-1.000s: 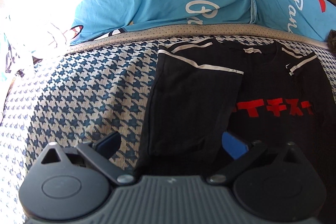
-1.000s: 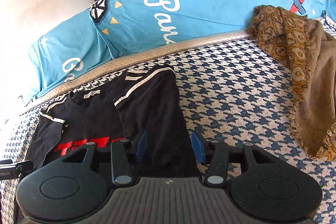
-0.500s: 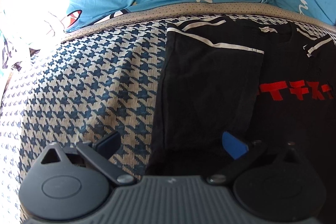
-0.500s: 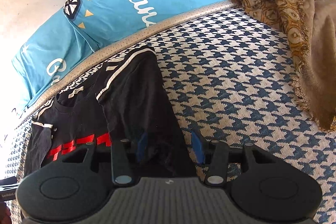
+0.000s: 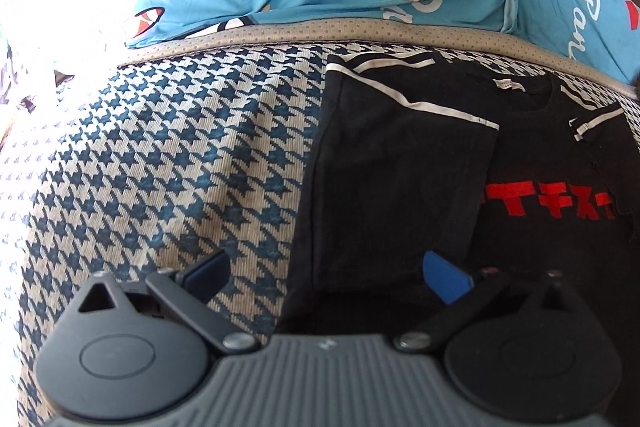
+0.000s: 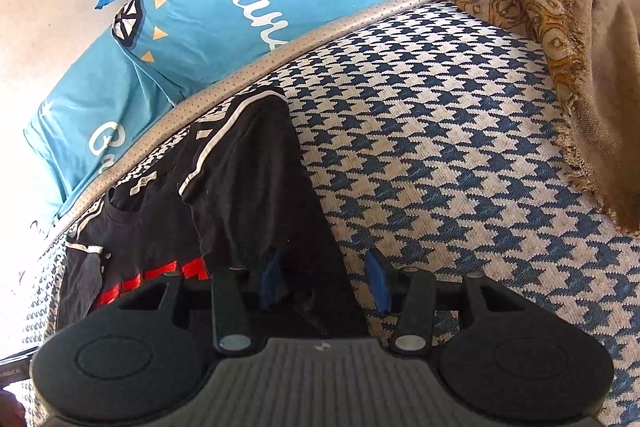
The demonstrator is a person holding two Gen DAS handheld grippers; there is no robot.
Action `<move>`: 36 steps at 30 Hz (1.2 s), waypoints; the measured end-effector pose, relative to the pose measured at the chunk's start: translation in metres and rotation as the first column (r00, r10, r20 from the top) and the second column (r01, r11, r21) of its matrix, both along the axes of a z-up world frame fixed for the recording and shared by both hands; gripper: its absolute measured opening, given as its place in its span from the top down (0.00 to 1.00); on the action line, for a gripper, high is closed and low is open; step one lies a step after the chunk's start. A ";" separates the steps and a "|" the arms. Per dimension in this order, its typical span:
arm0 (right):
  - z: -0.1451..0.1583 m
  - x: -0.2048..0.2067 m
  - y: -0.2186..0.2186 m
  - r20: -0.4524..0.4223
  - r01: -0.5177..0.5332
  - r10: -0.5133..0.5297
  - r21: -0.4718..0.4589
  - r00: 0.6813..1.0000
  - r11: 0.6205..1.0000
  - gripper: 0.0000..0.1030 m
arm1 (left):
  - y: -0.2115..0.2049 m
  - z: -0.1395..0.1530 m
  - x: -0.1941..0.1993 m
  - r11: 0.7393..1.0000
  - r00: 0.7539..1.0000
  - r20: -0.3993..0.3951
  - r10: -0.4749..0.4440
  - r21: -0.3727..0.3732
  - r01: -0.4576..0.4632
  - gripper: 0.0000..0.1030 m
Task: Fold clothes
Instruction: 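Open the left gripper while the right gripper moves to the shirt's hem end, then grasp the hem end of the folded black shirt with the right gripper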
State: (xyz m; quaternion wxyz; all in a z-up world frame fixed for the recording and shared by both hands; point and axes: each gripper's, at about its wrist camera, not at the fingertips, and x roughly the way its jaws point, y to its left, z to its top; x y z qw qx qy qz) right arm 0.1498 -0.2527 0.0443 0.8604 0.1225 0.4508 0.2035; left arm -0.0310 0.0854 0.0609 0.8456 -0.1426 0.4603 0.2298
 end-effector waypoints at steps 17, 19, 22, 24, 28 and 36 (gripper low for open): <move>-0.005 0.007 -0.002 -0.018 -0.018 0.020 0.116 1.000 0.993 0.82 | 0.001 -0.001 0.002 1.000 1.000 -0.006 0.005 -0.016 -0.005 0.00; -0.007 0.009 -0.004 -0.018 -0.011 0.013 0.133 1.000 0.991 0.82 | 0.001 -0.001 0.002 1.000 1.000 -0.007 0.003 -0.016 -0.003 0.00; -0.011 0.011 -0.004 -0.003 -0.018 0.018 0.144 1.000 0.989 0.82 | 0.001 -0.001 0.002 1.000 1.000 -0.009 0.001 -0.015 -0.001 0.00; -0.013 0.012 -0.004 0.004 -0.016 0.016 0.160 1.000 0.987 0.81 | 0.001 -0.001 0.001 1.000 1.000 -0.011 0.000 -0.014 0.000 0.00; -0.014 0.010 0.000 0.036 -0.039 0.034 0.158 0.999 0.987 0.81 | 0.001 0.000 0.001 1.000 1.000 -0.011 0.001 -0.013 -0.001 0.00; 0.000 0.001 0.012 0.109 -0.065 0.052 0.121 0.993 0.991 0.91 | -0.002 0.003 -0.001 1.000 1.000 -0.013 -0.005 0.005 0.005 0.00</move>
